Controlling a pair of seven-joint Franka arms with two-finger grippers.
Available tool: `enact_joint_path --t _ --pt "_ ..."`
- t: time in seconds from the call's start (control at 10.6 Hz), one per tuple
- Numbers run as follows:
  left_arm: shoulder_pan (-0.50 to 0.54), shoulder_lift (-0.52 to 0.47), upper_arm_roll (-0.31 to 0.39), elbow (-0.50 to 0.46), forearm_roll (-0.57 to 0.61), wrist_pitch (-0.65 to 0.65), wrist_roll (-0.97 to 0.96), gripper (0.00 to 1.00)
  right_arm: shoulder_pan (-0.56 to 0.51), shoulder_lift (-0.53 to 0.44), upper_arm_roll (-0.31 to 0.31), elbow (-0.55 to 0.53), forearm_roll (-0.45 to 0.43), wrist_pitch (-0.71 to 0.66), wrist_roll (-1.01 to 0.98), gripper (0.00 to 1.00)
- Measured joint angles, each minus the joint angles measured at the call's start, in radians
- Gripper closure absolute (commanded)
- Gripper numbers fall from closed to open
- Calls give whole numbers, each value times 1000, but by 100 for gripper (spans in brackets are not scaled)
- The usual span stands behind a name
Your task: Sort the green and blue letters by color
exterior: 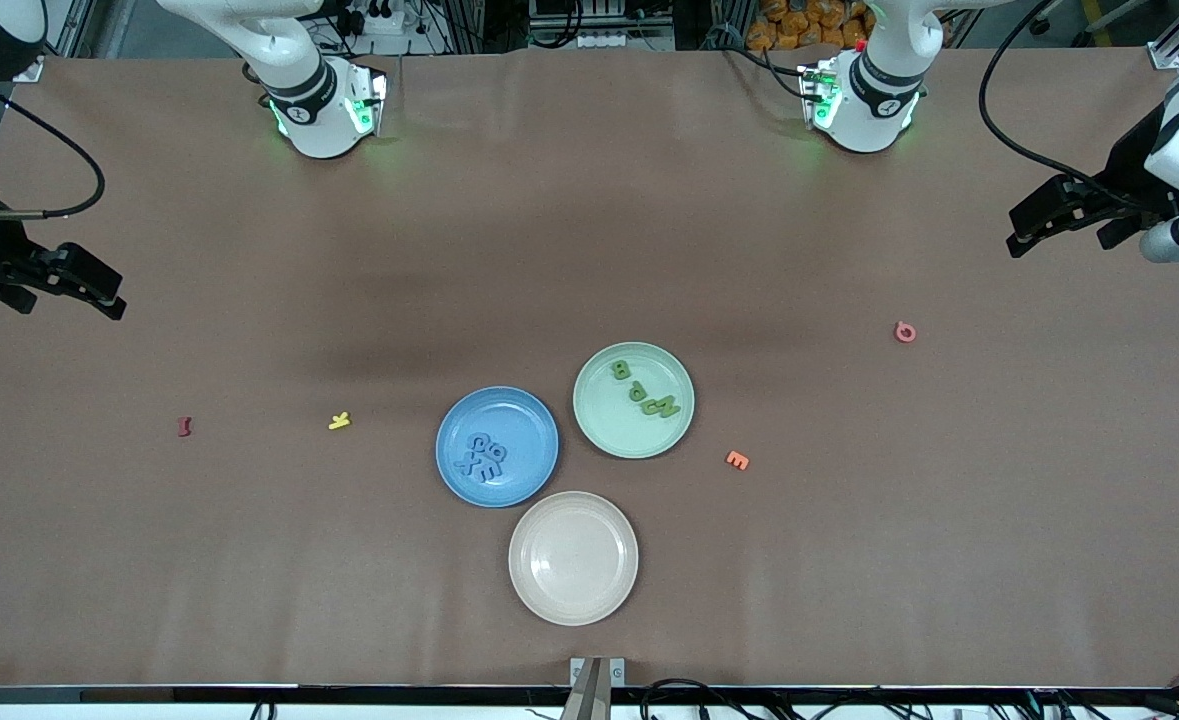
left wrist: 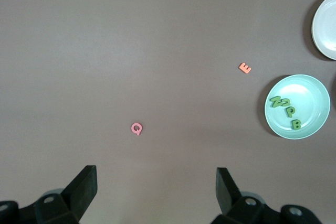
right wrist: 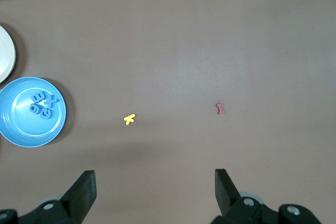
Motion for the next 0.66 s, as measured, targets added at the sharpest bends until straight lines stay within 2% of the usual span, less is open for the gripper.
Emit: enact_joint_path --t 0.66 --pt "0 0 -1 0 5 27 0 0 2 0 -4 0 0 50 1 0"
